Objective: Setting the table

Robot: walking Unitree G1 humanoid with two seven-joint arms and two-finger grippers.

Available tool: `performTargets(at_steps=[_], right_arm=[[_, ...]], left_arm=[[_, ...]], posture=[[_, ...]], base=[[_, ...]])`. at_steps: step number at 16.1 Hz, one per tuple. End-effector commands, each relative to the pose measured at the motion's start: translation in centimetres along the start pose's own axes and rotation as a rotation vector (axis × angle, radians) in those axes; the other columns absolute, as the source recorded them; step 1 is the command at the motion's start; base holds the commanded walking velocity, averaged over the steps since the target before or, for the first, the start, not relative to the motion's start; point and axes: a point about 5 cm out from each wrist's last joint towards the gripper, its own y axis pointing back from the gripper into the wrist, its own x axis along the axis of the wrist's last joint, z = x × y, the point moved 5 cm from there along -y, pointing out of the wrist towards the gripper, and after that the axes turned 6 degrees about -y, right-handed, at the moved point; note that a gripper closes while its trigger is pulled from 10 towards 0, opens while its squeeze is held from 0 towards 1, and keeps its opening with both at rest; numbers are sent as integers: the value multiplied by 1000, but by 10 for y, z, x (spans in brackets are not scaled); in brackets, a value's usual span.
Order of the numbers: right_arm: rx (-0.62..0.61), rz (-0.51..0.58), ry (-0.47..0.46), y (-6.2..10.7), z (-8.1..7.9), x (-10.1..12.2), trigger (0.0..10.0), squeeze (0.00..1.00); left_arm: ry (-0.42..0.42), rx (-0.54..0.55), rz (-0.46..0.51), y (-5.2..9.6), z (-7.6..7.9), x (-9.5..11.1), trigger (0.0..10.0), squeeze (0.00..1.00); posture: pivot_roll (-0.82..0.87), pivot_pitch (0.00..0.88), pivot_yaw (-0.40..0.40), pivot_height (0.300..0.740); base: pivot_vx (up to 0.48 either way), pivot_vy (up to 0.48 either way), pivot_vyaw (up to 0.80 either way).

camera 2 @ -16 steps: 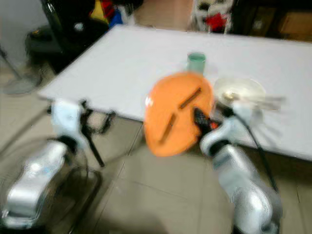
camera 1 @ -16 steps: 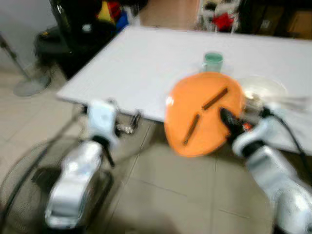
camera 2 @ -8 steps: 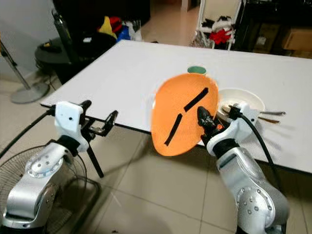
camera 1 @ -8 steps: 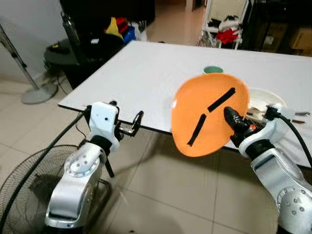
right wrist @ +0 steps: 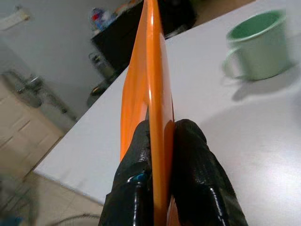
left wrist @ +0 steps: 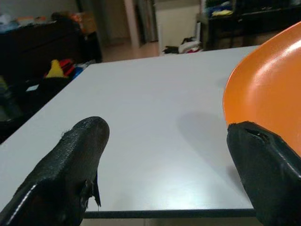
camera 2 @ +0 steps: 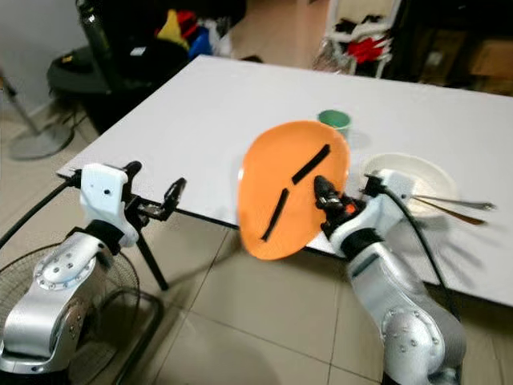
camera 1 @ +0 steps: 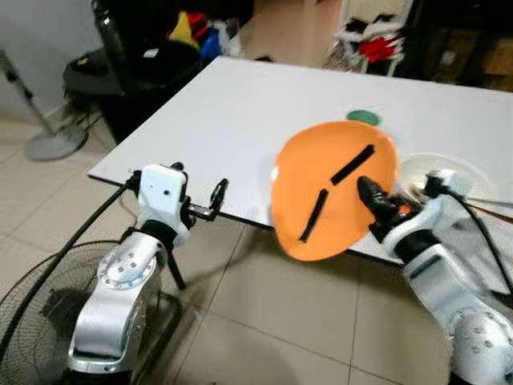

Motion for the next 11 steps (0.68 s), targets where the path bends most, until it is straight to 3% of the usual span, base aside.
performTargets(at_steps=[1, 11], right_arm=[[23, 38, 19, 4, -5, 9, 10000, 0], [21, 25, 66, 8, -2, 6, 10000, 0]], left_arm=[[12, -2, -3, 0, 1, 0, 10000, 0], [3, 24, -32, 10, -4, -9, 10000, 0]], posture=[[54, 0, 66, 740], [69, 0, 31, 740]], base=[[315, 0, 0], [315, 0, 0]])
